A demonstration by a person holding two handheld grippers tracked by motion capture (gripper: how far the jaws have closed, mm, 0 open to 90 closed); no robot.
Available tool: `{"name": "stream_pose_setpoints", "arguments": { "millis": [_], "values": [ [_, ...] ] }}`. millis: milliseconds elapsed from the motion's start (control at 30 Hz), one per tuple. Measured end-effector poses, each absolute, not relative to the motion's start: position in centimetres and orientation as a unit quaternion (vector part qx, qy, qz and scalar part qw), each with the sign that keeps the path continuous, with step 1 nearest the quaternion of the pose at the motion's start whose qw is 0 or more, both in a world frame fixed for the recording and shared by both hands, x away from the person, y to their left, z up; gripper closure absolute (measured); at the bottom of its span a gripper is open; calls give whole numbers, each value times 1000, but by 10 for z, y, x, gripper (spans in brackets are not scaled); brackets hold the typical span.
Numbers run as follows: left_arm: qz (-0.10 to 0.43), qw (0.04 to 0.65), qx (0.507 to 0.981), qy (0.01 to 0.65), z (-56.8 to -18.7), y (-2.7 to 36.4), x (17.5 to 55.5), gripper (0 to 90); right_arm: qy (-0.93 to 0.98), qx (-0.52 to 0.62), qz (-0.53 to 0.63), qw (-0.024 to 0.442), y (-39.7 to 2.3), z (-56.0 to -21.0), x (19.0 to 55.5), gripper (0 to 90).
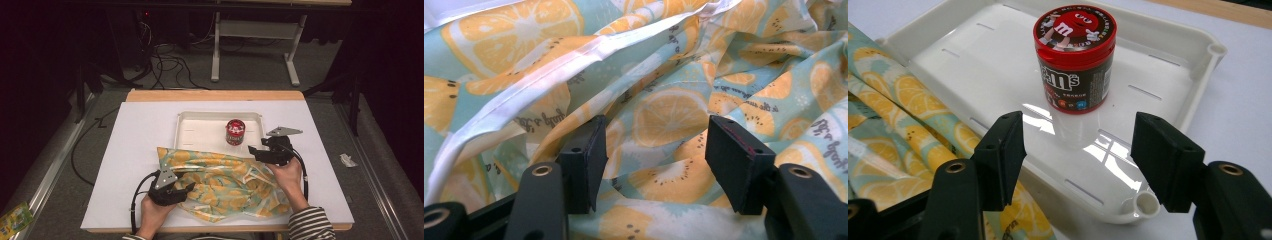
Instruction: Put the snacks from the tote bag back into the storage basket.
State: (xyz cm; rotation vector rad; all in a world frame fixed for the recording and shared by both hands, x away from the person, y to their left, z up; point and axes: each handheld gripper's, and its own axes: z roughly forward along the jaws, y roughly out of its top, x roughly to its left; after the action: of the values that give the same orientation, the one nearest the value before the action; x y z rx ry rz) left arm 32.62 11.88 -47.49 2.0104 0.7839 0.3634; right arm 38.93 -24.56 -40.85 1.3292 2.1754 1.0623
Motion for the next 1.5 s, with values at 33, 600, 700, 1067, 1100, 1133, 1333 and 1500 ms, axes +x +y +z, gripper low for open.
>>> {"name": "stream_pose_setpoints", "arguments": {
  "millis": [33,600,700,1067,1100,1133,1333,1500],
  "values": [
    [147,459,816,318,-475,119,326,422,771,473,381,189,-246,-408,387,387],
    [147,465,814,317,-471,120,324,412,749,482,400,215,-260,-405,358,314],
    [146,467,812,317,-469,121,323,411,747,491,394,213,-261,-406,354,280],
    [147,473,810,313,-463,121,320,410,731,496,420,208,-269,-411,341,215],
    [147,474,810,312,-463,121,320,410,729,495,424,210,-271,-411,340,212],
    [146,476,809,312,-462,121,320,410,726,496,427,211,-272,-411,338,205],
    [143,482,805,315,-460,123,319,410,713,499,444,214,-279,-412,332,194],
    [144,485,803,314,-457,125,317,410,712,495,447,221,-284,-414,325,173]
  ]
}}
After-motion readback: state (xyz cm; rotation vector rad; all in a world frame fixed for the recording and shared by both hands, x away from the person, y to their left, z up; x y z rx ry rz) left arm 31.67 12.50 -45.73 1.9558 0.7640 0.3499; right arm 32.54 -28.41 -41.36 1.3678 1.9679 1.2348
